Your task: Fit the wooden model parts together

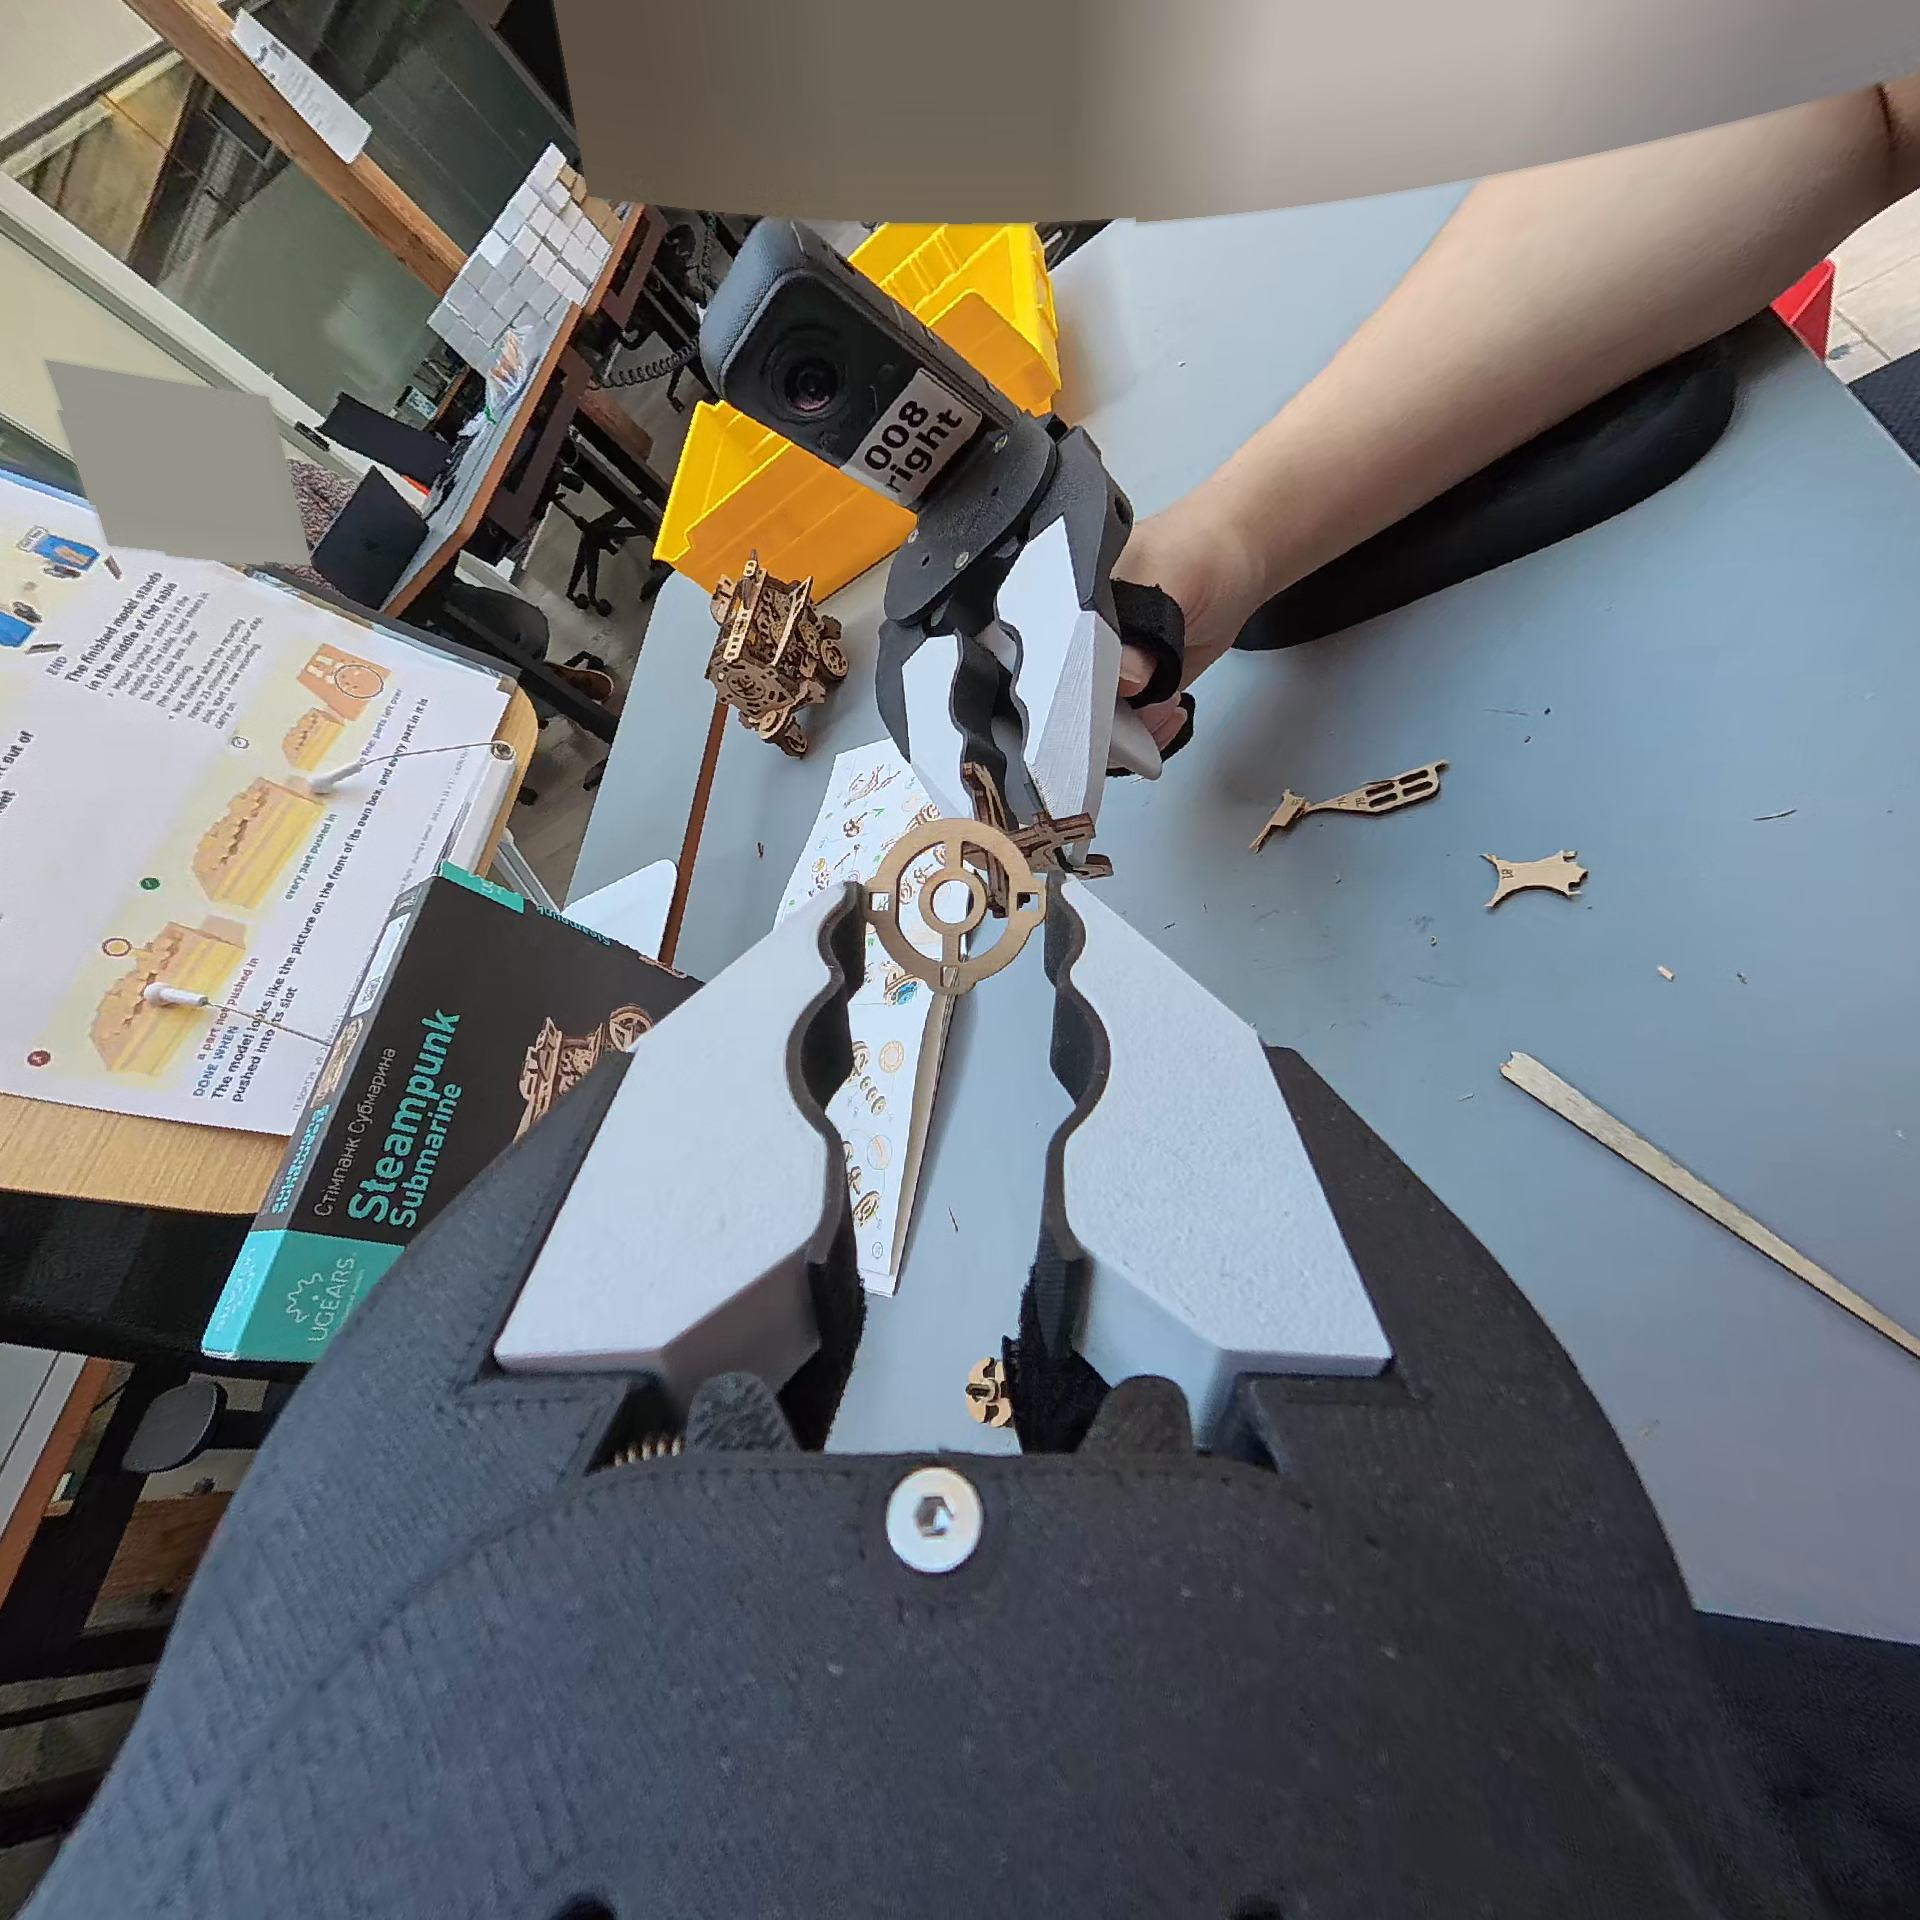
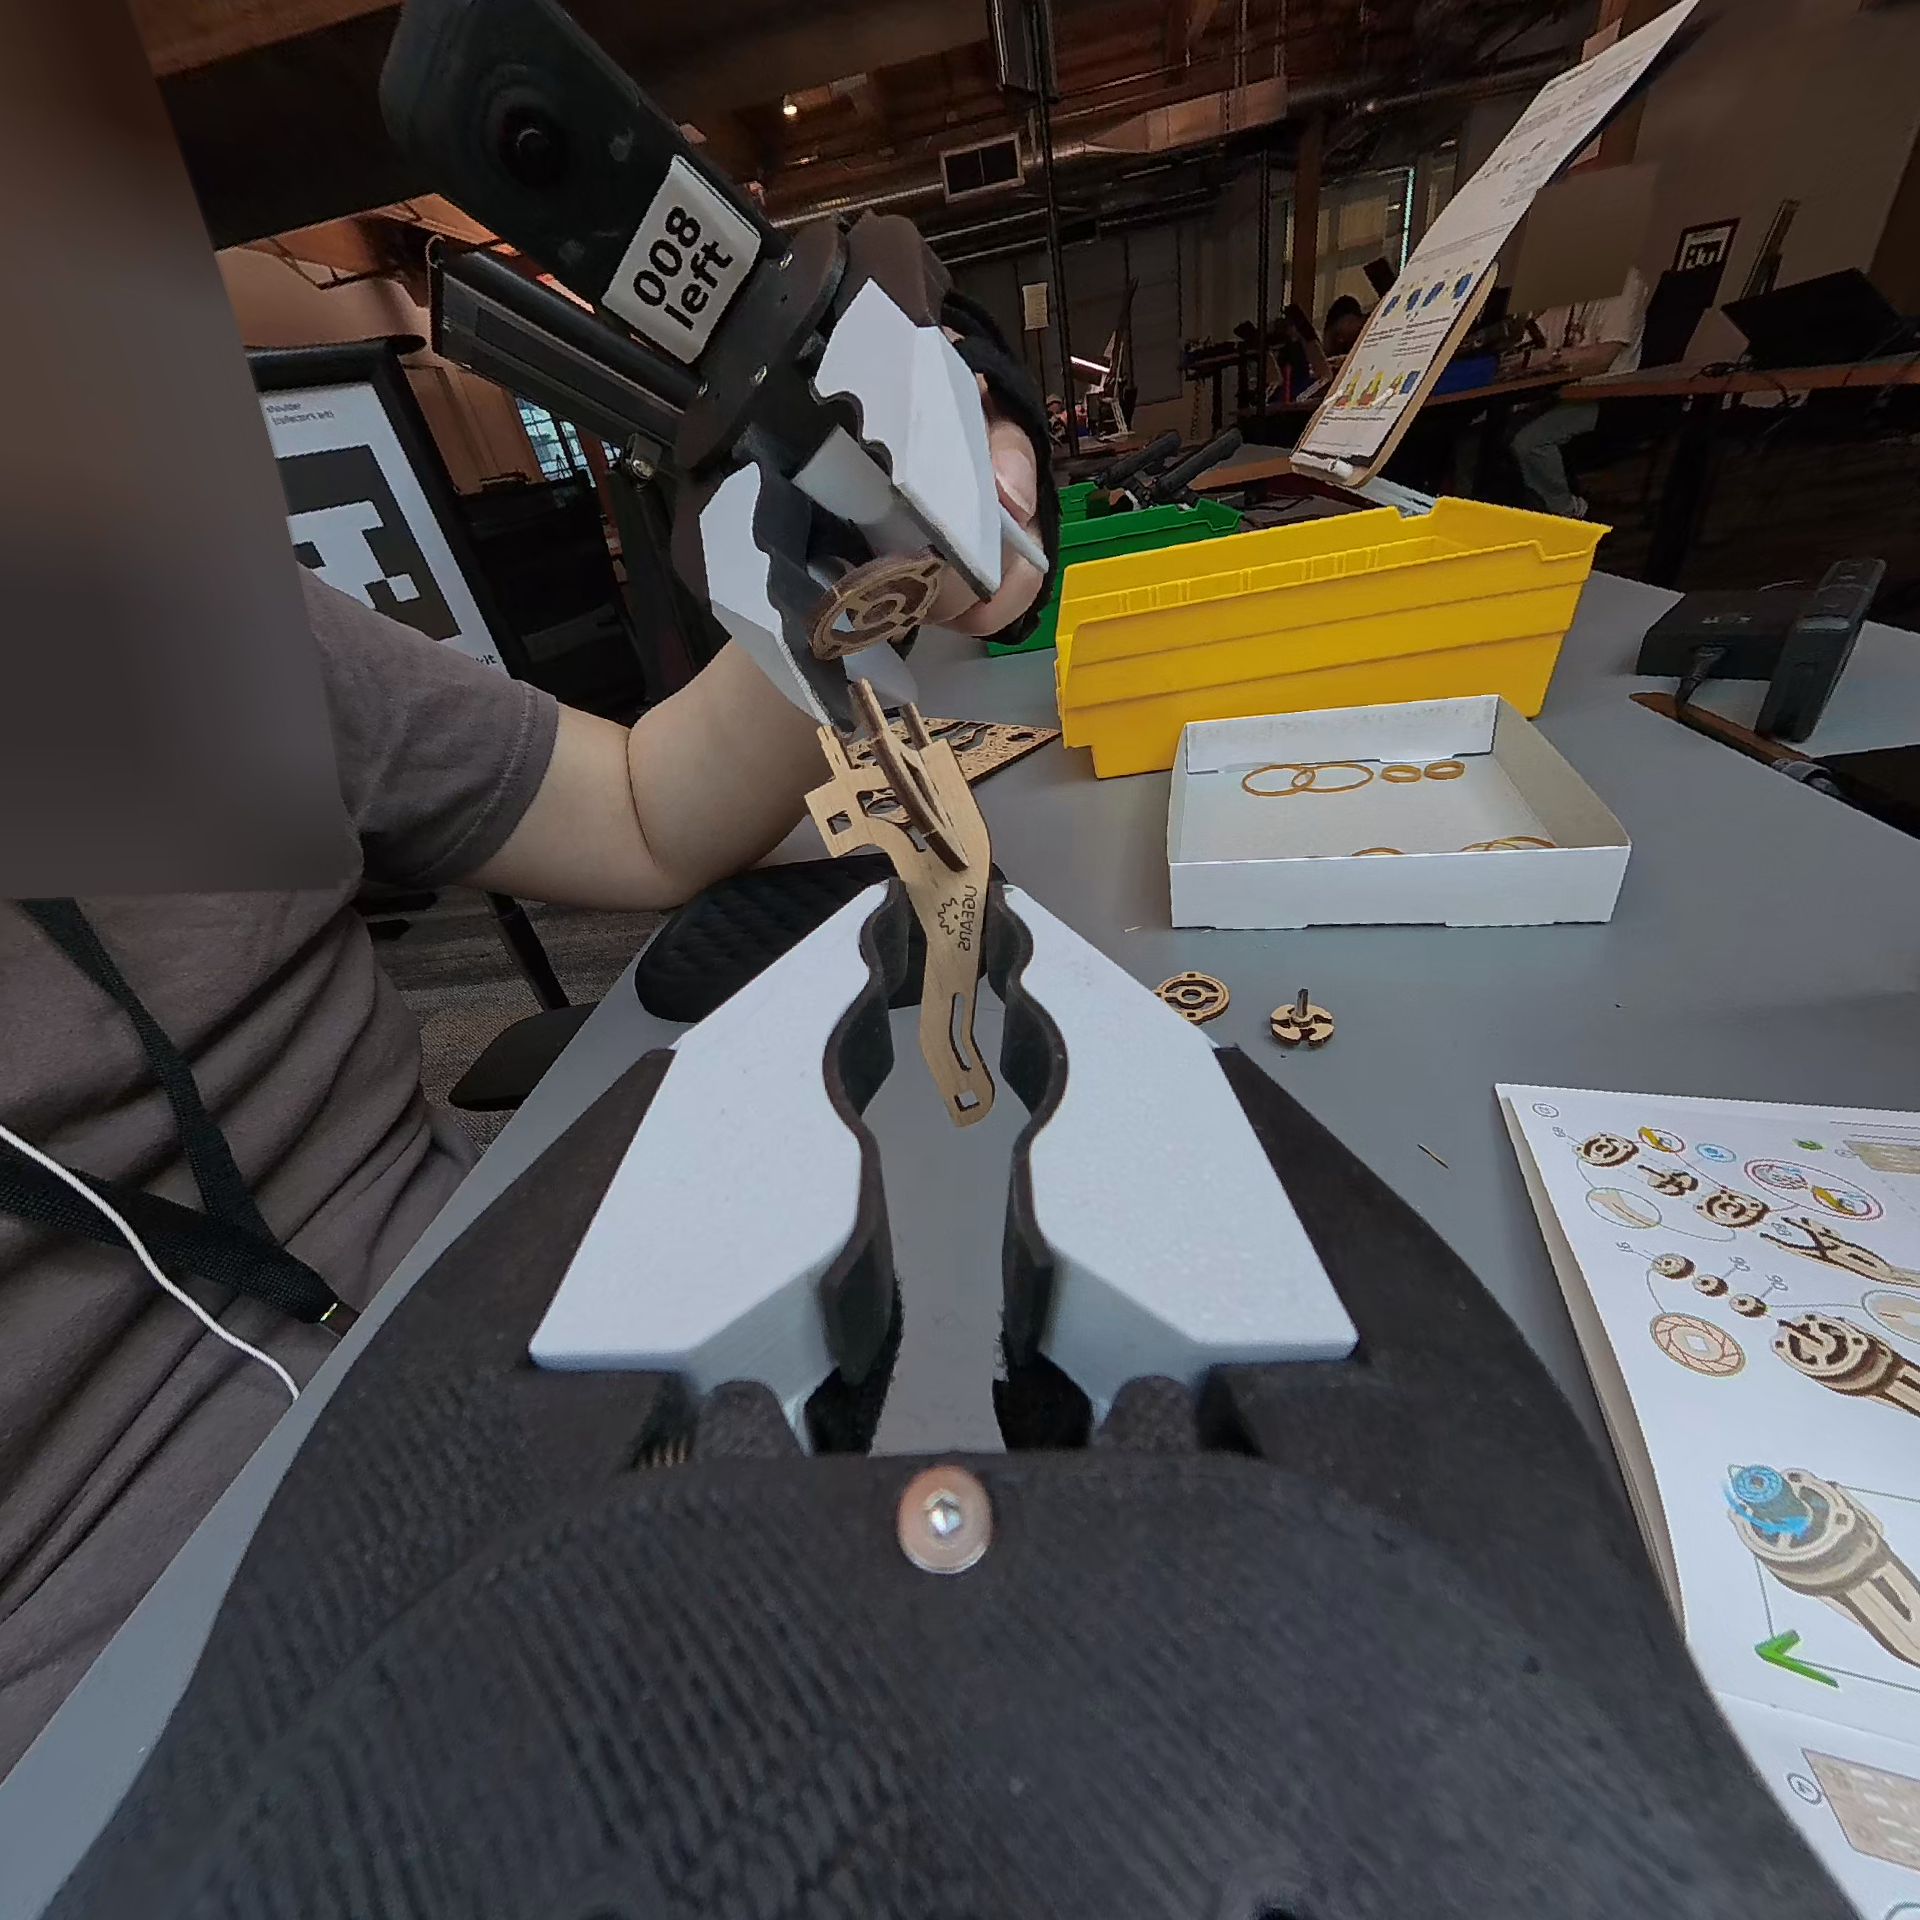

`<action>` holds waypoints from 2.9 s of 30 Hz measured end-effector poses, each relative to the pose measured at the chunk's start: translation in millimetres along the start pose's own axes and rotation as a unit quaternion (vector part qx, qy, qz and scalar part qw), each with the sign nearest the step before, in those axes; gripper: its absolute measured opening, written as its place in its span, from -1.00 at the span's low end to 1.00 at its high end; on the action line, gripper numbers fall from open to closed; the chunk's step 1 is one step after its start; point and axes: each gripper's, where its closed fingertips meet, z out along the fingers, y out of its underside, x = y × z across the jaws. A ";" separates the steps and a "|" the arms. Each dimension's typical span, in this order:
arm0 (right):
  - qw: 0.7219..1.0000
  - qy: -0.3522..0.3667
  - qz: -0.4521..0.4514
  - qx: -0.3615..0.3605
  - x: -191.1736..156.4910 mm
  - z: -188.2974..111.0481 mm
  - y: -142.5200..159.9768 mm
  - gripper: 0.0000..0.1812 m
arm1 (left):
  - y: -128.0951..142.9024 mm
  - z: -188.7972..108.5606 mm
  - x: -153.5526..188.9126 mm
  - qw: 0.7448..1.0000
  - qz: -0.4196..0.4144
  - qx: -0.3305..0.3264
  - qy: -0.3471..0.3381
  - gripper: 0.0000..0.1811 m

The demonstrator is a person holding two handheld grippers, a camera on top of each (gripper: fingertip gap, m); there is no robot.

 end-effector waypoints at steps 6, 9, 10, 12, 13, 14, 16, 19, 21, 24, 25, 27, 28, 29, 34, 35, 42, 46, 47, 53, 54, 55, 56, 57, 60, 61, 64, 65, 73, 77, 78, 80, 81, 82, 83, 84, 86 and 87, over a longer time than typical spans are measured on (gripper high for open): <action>0.999 0.031 -0.006 -0.038 10.0 0.0 10.3 -0.85 | 7.2 -2.9 -5.4 1.000 0.009 -0.020 -0.013 -0.63; 0.984 0.122 -0.011 -0.133 39.0 -8.7 35.4 -0.85 | 12.4 -16.4 -19.8 0.998 0.012 -0.035 -0.043 -0.63; 0.975 0.150 -0.007 -0.164 47.8 -13.3 44.8 -0.85 | 13.6 -22.3 -25.7 0.998 0.011 -0.038 -0.055 -0.63; 0.961 0.176 0.015 -0.214 56.1 -17.6 63.0 -0.85 | 14.6 -33.8 -35.4 0.996 0.008 -0.040 -0.074 -0.63; 0.957 0.178 0.026 -0.228 57.0 -16.6 70.3 -0.85 | 14.1 -38.9 -39.3 0.996 0.005 -0.038 -0.082 -0.64; 0.953 0.177 0.038 -0.242 56.8 -14.7 77.8 -0.85 | 13.4 -43.1 -42.3 0.996 0.002 -0.035 -0.088 -0.64; 0.940 0.180 0.062 -0.284 57.6 -13.5 97.0 -0.85 | 12.4 -48.8 -46.2 0.995 -0.003 -0.031 -0.094 -0.63; 0.921 0.183 0.085 -0.334 56.9 -14.3 119.9 -0.85 | 13.3 -51.3 -48.0 0.995 -0.002 -0.033 -0.097 -0.63; 0.918 0.183 0.095 -0.339 56.0 -12.8 123.7 -0.85 | 14.1 -50.9 -47.7 0.995 0.001 -0.037 -0.097 -0.63; 0.918 0.183 0.095 -0.339 55.1 -11.7 123.4 -0.85 | 13.4 -49.8 -46.3 0.995 0.001 -0.036 -0.094 -0.63; 0.917 0.185 0.093 -0.341 55.7 -12.5 123.9 -0.85 | 13.2 -49.5 -45.9 0.995 0.002 -0.036 -0.093 -0.63; 0.917 0.185 0.092 -0.341 55.6 -12.6 124.0 -0.85 | 12.9 -49.0 -45.3 0.995 0.002 -0.037 -0.092 -0.63; 0.917 0.185 0.093 -0.341 55.5 -12.6 124.1 -0.85 | 12.7 -48.8 -45.0 0.995 0.003 -0.037 -0.091 -0.63; 0.917 0.184 0.093 -0.341 55.4 -12.6 124.1 -0.84 | 12.5 -48.6 -44.8 0.995 0.003 -0.037 -0.091 -0.63; 0.918 0.166 0.085 -0.349 49.4 -14.2 120.5 -0.79 | 11.7 -47.2 -43.4 0.995 0.004 -0.037 -0.087 -0.63; 0.921 0.159 0.084 -0.345 47.9 -14.9 116.3 -0.78 | 11.2 -47.2 -43.3 0.996 0.005 -0.037 -0.087 -0.63; 0.924 0.040 0.113 -0.364 41.8 -15.8 98.1 -0.80 | 5.8 -48.7 -41.6 0.996 0.007 -0.029 -0.084 -0.63; 0.888 -0.035 0.121 -0.442 44.2 -16.3 106.6 -0.85 | 4.0 -47.7 -38.8 0.996 0.010 -0.028 -0.080 -0.64; 0.877 -0.049 0.130 -0.460 45.1 -16.5 108.7 -0.84 | 3.5 -46.9 -37.9 0.996 0.011 -0.028 -0.078 -0.64; 0.818 -0.118 0.201 -0.526 41.7 -18.9 120.3 -0.82 | 5.1 -41.8 -34.4 0.997 0.012 -0.032 -0.068 -0.63; 0.811 -0.132 0.212 -0.528 38.6 -18.0 120.8 -0.82 | 5.9 -41.3 -34.4 0.997 0.013 -0.033 -0.068 -0.63; 0.805 -0.143 0.220 -0.532 35.8 -17.6 121.5 -0.83 | 6.4 -41.1 -34.5 0.997 0.013 -0.034 -0.068 -0.63; 0.798 -0.149 0.222 -0.541 34.8 -18.4 123.7 -0.83 | 6.7 -41.0 -34.7 0.997 0.013 -0.034 -0.068 -0.63; 0.792 -0.149 0.218 -0.550 35.7 -19.4 126.6 -0.83 | 6.8 -41.1 -34.8 0.997 0.012 -0.034 -0.068 -0.64; 0.785 -0.161 0.224 -0.555 34.2 -17.1 129.1 -0.86 | 7.3 -41.8 -35.6 0.997 0.011 -0.034 -0.069 -0.63; 0.784 -0.161 0.227 -0.555 34.8 -15.7 129.9 -0.89 | 7.4 -42.0 -35.9 0.997 0.011 -0.034 -0.069 -0.63; 0.780 -0.163 0.230 -0.558 34.0 -16.0 131.0 -0.91 | 7.6 -42.3 -36.2 0.997 0.010 -0.034 -0.069 -0.63; 0.783 -0.162 0.227 -0.557 34.1 -15.0 131.0 -0.90 | 7.4 -42.2 -36.1 0.997 0.010 -0.034 -0.069 -0.63; 0.777 -0.170 0.209 -0.569 29.7 -16.2 130.0 -0.98 | 8.1 -41.1 -34.7 0.997 0.015 -0.039 -0.068 -0.64; 0.857 -0.106 0.044 -0.503 41.8 -4.3 104.1 -0.99 | 6.0 -48.0 -39.4 0.996 0.015 -0.034 -0.080 -0.63; 0.878 -0.071 -0.027 -0.473 46.3 -0.2 90.9 -0.99 | 4.8 -50.4 -41.0 0.996 0.015 -0.031 -0.084 -0.63; 0.890 0.032 -0.261 -0.373 56.8 8.0 47.1 -0.99 | 1.7 -55.0 -43.8 0.996 0.014 -0.024 -0.090 -0.63; 0.865 0.071 -0.394 -0.304 48.6 10.7 20.1 -0.99 | -0.1 -57.2 -44.9 0.995 0.014 -0.020 -0.092 -0.63; 0.816 0.109 -0.516 -0.238 35.3 11.9 -4.8 -0.99 | -1.8 -59.2 -45.9 0.995 0.013 -0.016 -0.095 -0.63; 0.758 0.145 -0.603 -0.202 23.4 10.5 -19.0 -1.00 | -3.4 -60.9 -46.6 0.995 0.013 -0.013 -0.096 -0.63; 0.711 0.169 -0.651 -0.204 16.9 8.0 -20.9 -1.00 | -5.0 -62.6 -47.2 0.995 0.014 -0.010 -0.098 -0.63; 0.671 0.186 -0.684 -0.219 7.1 6.8 -10.1 -0.99 | -7.5 -65.5 -47.7 0.995 0.014 -0.007 -0.101 -0.63; 0.650 0.196 -0.704 -0.208 1.3 7.0 -7.9 -0.99 | -8.6 -66.8 -47.9 0.995 0.015 -0.006 -0.103 -0.63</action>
